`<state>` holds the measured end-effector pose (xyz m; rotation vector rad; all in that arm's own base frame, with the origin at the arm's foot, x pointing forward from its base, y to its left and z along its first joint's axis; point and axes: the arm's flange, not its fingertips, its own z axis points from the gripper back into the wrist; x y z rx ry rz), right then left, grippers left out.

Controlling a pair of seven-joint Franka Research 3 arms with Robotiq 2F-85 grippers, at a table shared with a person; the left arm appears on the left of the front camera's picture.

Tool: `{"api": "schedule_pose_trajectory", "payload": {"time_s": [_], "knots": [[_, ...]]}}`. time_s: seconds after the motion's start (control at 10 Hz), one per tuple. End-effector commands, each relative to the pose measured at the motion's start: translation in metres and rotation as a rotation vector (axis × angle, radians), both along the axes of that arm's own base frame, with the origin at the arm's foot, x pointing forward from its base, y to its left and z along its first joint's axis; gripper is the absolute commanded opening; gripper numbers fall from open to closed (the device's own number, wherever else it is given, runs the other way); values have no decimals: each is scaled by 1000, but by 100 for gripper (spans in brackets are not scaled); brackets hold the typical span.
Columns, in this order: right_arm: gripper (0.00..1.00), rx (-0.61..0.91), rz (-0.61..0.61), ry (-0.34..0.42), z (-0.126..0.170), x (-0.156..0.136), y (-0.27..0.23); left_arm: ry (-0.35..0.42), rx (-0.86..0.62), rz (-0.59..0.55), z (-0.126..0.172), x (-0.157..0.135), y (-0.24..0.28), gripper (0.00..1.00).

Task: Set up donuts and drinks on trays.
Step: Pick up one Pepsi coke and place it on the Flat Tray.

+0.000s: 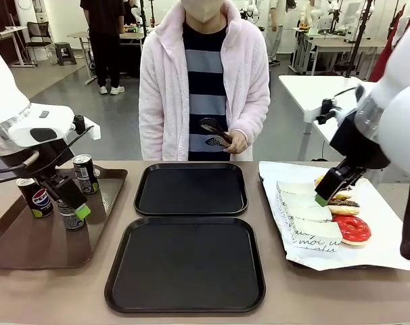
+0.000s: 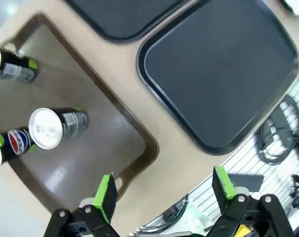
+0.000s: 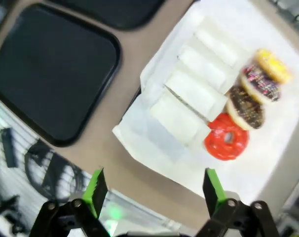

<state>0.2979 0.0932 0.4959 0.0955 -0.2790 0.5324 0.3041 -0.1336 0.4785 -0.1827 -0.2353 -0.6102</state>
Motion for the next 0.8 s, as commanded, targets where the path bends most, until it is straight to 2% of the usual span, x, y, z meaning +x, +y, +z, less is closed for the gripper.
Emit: {"api": "schedule_pose_trajectory", "payload": {"time_s": [0.0,0.2,0.3,0.4,0.5,0.7], "knots": [[100,431,-232,140,-13,33,-68,-5,-288,217,-3,11,60,100],[100,612,-347,195,-21,49,-134,5,-450,327,-5,22,108,100],[100,728,-384,208,-21,50,-169,38,-566,366,-7,25,136,100],[100,857,-395,175,-14,40,-207,47,-625,422,-8,23,168,100],[100,918,-396,154,-7,26,-235,37,-665,478,-9,14,196,100],[100,894,-362,159,-8,8,-271,2,-750,578,-11,-6,240,100]]}}
